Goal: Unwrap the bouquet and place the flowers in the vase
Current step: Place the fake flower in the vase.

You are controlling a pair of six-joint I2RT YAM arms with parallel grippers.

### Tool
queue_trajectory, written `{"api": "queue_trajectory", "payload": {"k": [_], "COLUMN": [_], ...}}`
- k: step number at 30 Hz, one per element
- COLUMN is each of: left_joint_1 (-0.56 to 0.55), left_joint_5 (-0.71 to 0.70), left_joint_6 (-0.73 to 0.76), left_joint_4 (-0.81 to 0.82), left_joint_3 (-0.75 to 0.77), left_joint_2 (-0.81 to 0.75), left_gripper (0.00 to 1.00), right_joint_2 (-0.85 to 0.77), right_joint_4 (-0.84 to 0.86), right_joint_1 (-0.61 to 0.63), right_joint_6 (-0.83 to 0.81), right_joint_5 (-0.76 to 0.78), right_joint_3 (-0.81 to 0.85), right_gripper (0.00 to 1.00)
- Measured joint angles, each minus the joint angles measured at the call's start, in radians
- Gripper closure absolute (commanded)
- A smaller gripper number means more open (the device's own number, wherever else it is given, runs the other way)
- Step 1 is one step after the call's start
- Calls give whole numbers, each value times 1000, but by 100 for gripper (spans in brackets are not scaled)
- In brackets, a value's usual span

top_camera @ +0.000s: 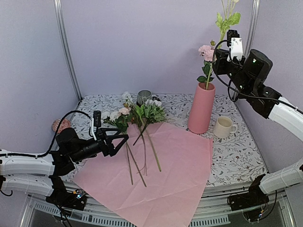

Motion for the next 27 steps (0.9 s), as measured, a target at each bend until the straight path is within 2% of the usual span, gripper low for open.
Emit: {"api": "queue_trajectory", "payload": {"k": [7, 16, 20, 23, 24, 27], "left_joint_1": [0, 0, 0, 0, 0, 0], "left_joint_5": [-1, -4, -5, -5, -5, -5], "left_joint_6": [5, 5, 5, 5, 5, 5], "left_joint_4": [-16, -29, -30, -32, -33, -37], "left_joint_3": [1, 1, 1, 1, 1, 1], "left_joint_2": [0, -3, -3, -4, -4, -6], "left_gripper": [5, 5, 5, 5, 5, 4], "right_joint_2": [47, 117, 147, 153, 153, 151], "right_joint_4": [-61, -77, -87, -96, -98, -104], "right_joint_1": [-101, -160, -179, -185, -186, -186], "right_joint_6": [151, 305, 341, 360, 361, 369], "right_joint_5": [-30, -75, -79, -82, -84, -96], "right_joint_3": [-28, -173, -204, -219, -222, -223], "right_gripper": [98, 95, 83, 59, 55, 48]}}
